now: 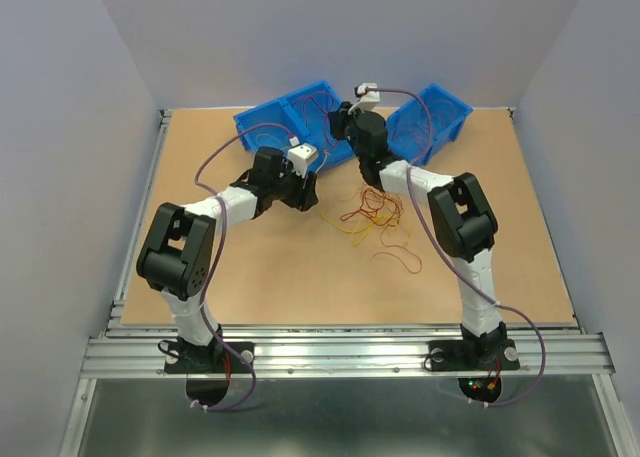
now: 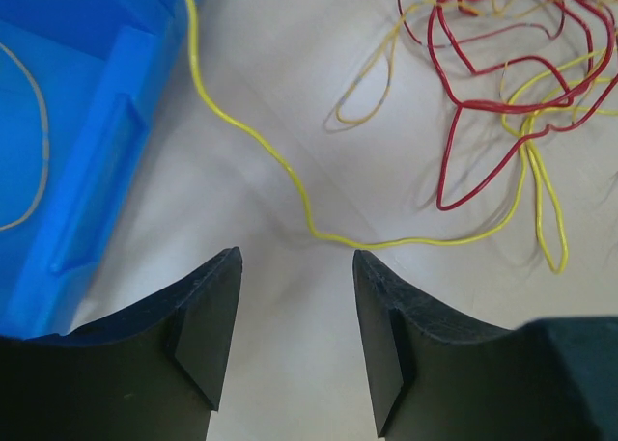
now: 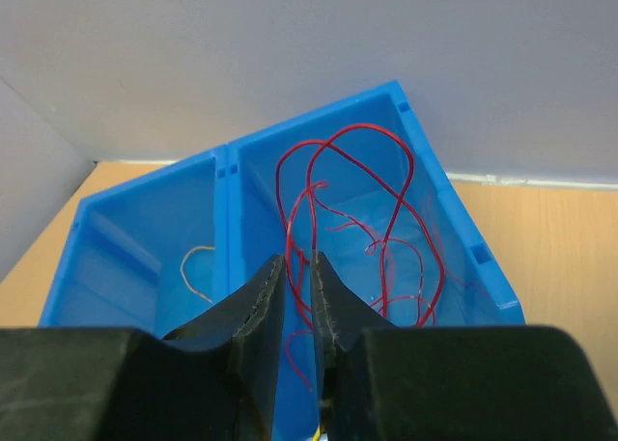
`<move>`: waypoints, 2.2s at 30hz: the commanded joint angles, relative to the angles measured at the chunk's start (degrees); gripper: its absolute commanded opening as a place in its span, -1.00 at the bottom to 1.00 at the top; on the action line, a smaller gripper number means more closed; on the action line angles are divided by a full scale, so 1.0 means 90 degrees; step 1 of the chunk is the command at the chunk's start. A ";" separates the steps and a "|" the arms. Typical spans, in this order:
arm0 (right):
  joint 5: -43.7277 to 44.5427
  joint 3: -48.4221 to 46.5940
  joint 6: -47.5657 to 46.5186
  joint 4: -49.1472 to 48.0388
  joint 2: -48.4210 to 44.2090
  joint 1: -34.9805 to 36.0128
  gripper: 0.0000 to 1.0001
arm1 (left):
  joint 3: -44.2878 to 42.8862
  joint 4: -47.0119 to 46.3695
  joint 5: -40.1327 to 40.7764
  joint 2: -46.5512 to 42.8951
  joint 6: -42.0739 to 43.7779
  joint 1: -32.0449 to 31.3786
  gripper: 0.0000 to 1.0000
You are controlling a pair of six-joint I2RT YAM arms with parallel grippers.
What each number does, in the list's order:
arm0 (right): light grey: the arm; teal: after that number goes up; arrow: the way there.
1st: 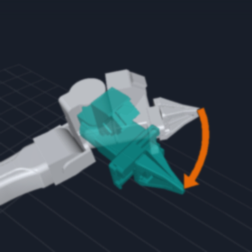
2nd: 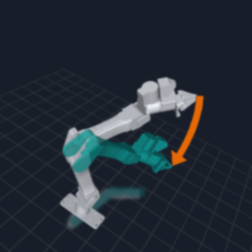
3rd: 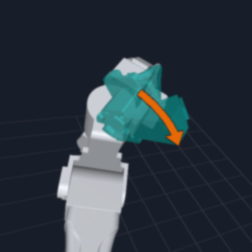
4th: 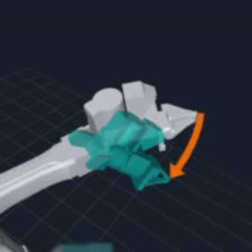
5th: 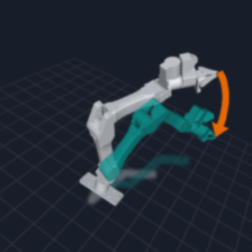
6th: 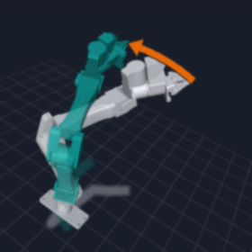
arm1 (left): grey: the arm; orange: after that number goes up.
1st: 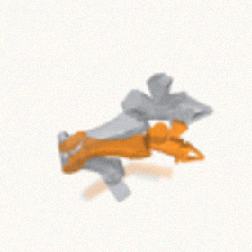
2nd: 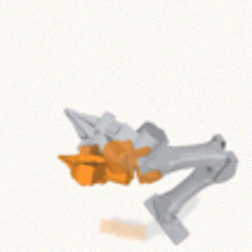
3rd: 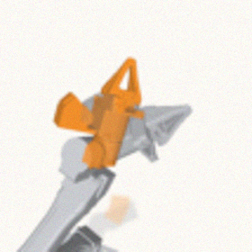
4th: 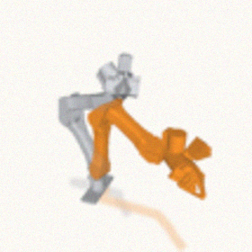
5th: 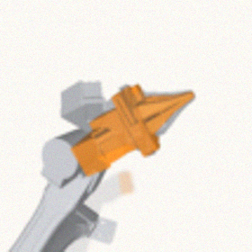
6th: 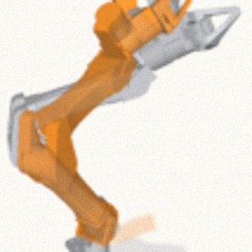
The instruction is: Untangle the cables
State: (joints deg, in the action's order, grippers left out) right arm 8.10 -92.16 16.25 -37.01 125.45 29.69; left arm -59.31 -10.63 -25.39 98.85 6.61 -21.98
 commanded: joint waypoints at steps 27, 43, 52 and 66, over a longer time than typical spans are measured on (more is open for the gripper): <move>-0.1232 0.5240 -0.0175 0.2131 -0.4389 0.0041 0.74 | -0.1124 0.1171 -0.0041 -0.0963 0.0740 -0.0800 -1.00; 0.0798 0.5463 0.0616 0.2238 -0.3625 0.0041 -0.99 | -0.4502 0.2744 0.2711 -0.2555 0.1335 -0.0577 -1.00; 0.1424 0.6625 0.1085 0.2267 -0.5246 0.0041 -0.99 | -0.6554 0.2695 0.2430 -0.1415 0.1033 0.1133 -1.00; 0.1268 0.6822 0.1036 0.2345 -0.5970 0.0041 -0.99 | -0.7626 0.2598 0.1542 -0.0388 0.0789 0.1426 -1.00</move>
State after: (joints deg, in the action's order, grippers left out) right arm 19.88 -30.68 25.30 -14.50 71.40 29.71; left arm -120.95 16.40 -9.21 97.73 14.87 -9.58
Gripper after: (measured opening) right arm 0.032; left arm 0.040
